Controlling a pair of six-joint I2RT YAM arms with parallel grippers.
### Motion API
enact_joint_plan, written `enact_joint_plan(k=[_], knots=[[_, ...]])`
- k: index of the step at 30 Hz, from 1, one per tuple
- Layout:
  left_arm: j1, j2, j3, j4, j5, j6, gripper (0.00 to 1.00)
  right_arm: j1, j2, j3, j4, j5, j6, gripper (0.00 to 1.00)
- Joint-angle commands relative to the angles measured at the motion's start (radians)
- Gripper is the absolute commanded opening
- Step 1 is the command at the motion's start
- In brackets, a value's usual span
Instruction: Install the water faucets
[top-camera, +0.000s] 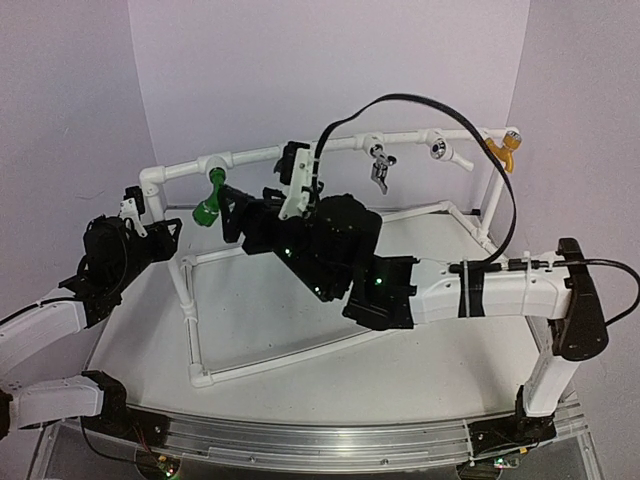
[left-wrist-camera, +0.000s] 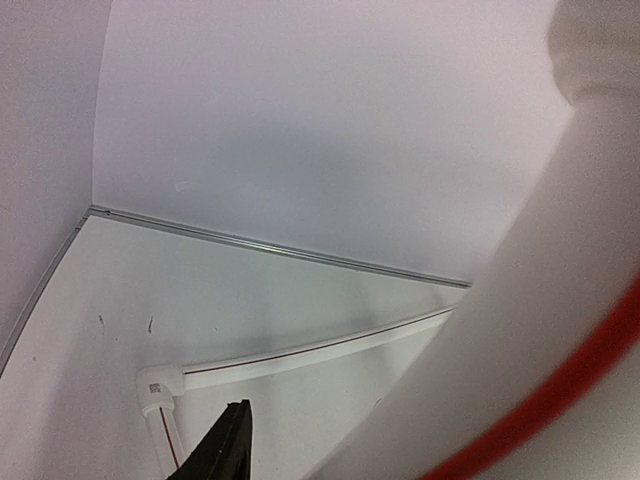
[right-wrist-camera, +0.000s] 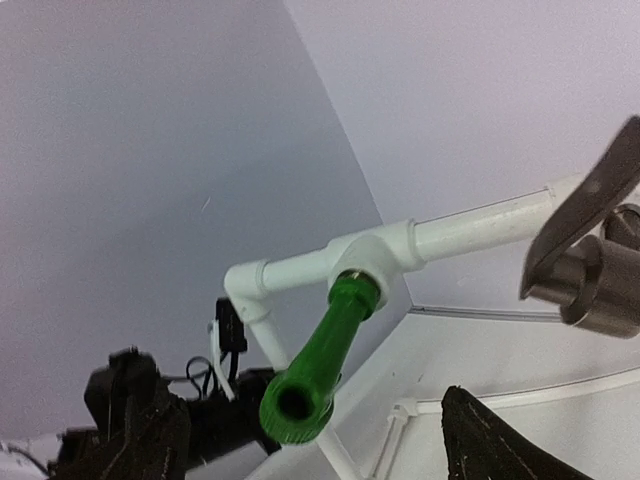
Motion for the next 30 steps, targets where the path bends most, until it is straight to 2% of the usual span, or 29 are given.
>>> enact_joint_plan(k=[1, 2, 7, 11, 15, 21, 30], knots=[[-0.029, 0.007, 0.023, -0.068, 0.115, -0.171, 0.00, 0.071, -0.082, -0.044, -0.150, -0.113, -0.561, 0.85], [-0.028, 0.005, 0.022, -0.070, 0.117, -0.170, 0.00, 0.083, -0.088, -0.035, -0.208, -0.133, -0.703, 0.84], [-0.029, -0.010, 0.013, -0.072, 0.114, -0.165, 0.00, 0.140, -0.081, 0.027, -0.364, -0.040, -1.399, 0.83], [-0.028, -0.014, 0.013, -0.075, 0.111, -0.166, 0.00, 0.141, -0.038, 0.094, -0.365, 0.066, -1.822, 0.86], [-0.028, -0.008, 0.015, -0.075, 0.112, -0.169, 0.00, 0.133, 0.038, 0.197, -0.328, 0.131, -2.132, 0.88], [-0.029, 0.005, 0.023, -0.075, 0.117, -0.168, 0.00, 0.084, 0.159, 0.314, -0.326, 0.203, -2.419, 0.88], [-0.028, 0.011, 0.024, -0.078, 0.114, -0.161, 0.00, 0.016, 0.295, 0.477, -0.297, 0.196, -2.492, 0.87]])
